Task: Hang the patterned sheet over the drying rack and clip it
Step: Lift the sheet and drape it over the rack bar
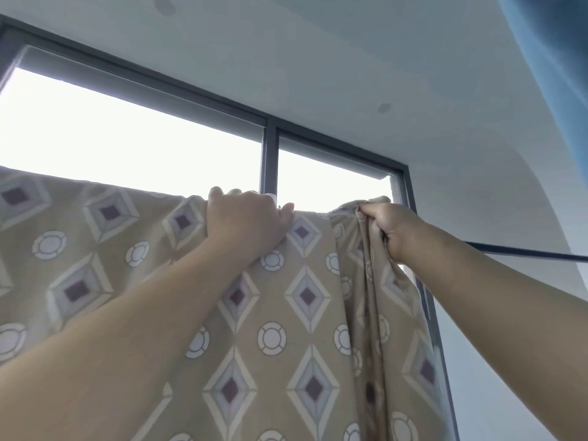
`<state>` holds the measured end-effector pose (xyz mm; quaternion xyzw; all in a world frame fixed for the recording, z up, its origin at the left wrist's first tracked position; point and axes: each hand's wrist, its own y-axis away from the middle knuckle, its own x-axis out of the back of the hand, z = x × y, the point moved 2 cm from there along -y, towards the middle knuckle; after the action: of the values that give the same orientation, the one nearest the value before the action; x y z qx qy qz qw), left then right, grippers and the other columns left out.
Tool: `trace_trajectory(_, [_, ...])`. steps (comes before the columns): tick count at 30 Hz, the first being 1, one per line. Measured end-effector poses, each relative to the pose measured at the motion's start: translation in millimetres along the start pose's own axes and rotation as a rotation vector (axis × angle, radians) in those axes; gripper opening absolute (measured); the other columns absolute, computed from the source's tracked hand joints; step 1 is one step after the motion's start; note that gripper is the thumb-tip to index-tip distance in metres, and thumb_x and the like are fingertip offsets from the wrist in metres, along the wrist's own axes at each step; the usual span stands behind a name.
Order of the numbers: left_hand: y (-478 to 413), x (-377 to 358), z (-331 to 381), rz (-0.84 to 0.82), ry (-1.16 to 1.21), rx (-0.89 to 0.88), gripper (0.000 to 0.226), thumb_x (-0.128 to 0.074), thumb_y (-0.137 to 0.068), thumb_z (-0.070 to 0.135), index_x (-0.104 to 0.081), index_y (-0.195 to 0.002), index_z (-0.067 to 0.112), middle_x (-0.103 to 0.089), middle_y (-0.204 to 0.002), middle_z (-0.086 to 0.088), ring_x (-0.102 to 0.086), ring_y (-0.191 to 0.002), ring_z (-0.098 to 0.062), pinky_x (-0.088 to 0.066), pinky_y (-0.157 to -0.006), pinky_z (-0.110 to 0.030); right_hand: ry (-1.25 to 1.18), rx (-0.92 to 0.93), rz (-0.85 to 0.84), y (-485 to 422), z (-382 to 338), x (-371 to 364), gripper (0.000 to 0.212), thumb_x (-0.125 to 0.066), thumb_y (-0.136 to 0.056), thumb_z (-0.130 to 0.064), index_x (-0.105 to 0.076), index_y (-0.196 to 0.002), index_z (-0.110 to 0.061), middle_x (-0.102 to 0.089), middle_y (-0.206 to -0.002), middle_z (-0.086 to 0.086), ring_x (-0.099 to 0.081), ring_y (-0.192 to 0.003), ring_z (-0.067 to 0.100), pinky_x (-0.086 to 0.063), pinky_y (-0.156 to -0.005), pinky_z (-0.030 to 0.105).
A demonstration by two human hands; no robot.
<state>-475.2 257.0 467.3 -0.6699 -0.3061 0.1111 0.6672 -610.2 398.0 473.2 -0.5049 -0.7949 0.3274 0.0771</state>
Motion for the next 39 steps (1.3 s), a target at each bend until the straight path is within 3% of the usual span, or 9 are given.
trace_trajectory(6, [0, 5, -11, 0.069, -0.013, 0.030, 0.052, -0.018, -0.100, 0.038, -0.065, -0.094, 0.014, -0.068, -0.090, -0.005, -0.058, -0.081, -0.025, -0.032, -0.094, -0.040, 0.060, 0.166, 0.356, -25, -24, 52, 0.024, -0.053, -0.088, -0.011, -0.062, -0.109, -0.008, -0.064, -0.068, 0.007, -0.054, -0.037, 0.008, -0.035, -0.030, 0.014])
trace_trajectory(9, [1, 3, -12, 0.048, -0.008, 0.039, 0.050, -0.019, -0.100, 0.037, -0.063, -0.091, 0.015, -0.066, -0.091, -0.006, -0.056, -0.085, -0.025, -0.031, -0.095, -0.040, 0.274, 0.109, 0.345, -27, -15, 66, 0.021, -0.056, -0.083, -0.018, -0.064, -0.102, -0.012, -0.066, -0.103, 0.014, -0.062, -0.073, 0.024, -0.048, -0.061, 0.028])
trace_trajectory(12, [2, 3, -4, 0.026, 0.029, 0.026, 0.041, -0.019, -0.099, 0.039, -0.050, -0.080, 0.020, -0.063, -0.091, -0.003, -0.055, -0.095, -0.024, -0.031, -0.092, -0.041, 0.447, -0.092, 0.048, 6, -7, 39, 0.015, -0.063, -0.083, -0.020, -0.064, -0.092, -0.009, -0.061, -0.084, 0.014, -0.057, -0.069, 0.025, -0.046, -0.064, 0.031])
trace_trajectory(15, [3, 4, 1, -0.017, 0.047, 0.031, 0.040, -0.018, -0.098, 0.042, -0.047, -0.082, 0.021, -0.056, -0.086, -0.001, -0.053, -0.098, -0.023, -0.030, -0.091, -0.041, 1.010, -0.007, 0.278, 18, -11, 33, 0.070, -0.072, -0.077, -0.043, -0.041, -0.127, -0.006, -0.051, -0.122, 0.015, -0.054, -0.108, 0.030, -0.044, -0.093, 0.039])
trace_trajectory(17, [4, 6, 1, -0.018, 0.056, 0.043, 0.040, -0.019, -0.097, 0.041, -0.049, -0.083, 0.020, -0.050, -0.082, 0.000, -0.053, -0.098, -0.023, -0.030, -0.092, -0.041, 1.271, 0.246, 0.437, 26, -19, 26, 0.082, -0.066, -0.079, -0.045, -0.023, -0.142, -0.016, -0.033, -0.143, 0.013, -0.036, -0.130, 0.034, -0.034, -0.104, 0.044])
trace_trajectory(19, [5, 9, 4, -0.008, 0.060, 0.031, 0.041, -0.020, -0.097, 0.041, -0.054, -0.088, 0.019, -0.048, -0.082, 0.001, -0.052, -0.098, -0.023, -0.030, -0.092, -0.041, 1.281, 0.483, 0.314, 29, -22, 8, 0.056, -0.056, -0.087, -0.037, -0.037, -0.137, -0.022, -0.041, -0.141, 0.006, -0.039, -0.128, 0.029, -0.033, -0.104, 0.043])
trace_trajectory(23, [6, 9, 12, -0.015, 0.074, -0.028, 0.044, -0.023, -0.097, 0.043, -0.057, -0.105, 0.018, -0.058, -0.093, -0.002, -0.052, -0.101, -0.022, -0.031, -0.092, -0.042, 1.171, 0.525, -0.141, 34, -11, -24, 0.027, -0.050, -0.093, -0.027, -0.068, -0.097, -0.008, -0.068, -0.103, 0.006, -0.059, -0.101, 0.025, -0.046, -0.089, 0.037])
trace_trajectory(31, [7, 6, 14, 0.034, 0.084, -0.037, 0.043, -0.023, -0.098, 0.040, -0.058, -0.108, 0.017, -0.063, -0.097, -0.003, -0.053, -0.100, -0.023, -0.030, -0.093, -0.041, 1.111, 0.606, -0.088, 19, -20, -5, 0.020, -0.056, -0.091, -0.006, -0.071, -0.103, -0.007, -0.070, -0.109, 0.005, -0.059, -0.097, 0.013, -0.042, -0.081, 0.019])
trace_trajectory(39, [8, 3, 10, 0.107, 0.082, -0.023, 0.045, -0.021, -0.098, 0.038, -0.059, -0.098, 0.015, -0.059, -0.083, -0.001, -0.054, -0.092, -0.023, -0.028, -0.093, -0.041, 1.145, 0.603, 0.053, 9, -18, 6, 0.021, -0.050, -0.092, -0.004, -0.070, -0.098, -0.003, -0.069, -0.108, 0.009, -0.061, -0.101, 0.021, -0.043, -0.080, 0.021])
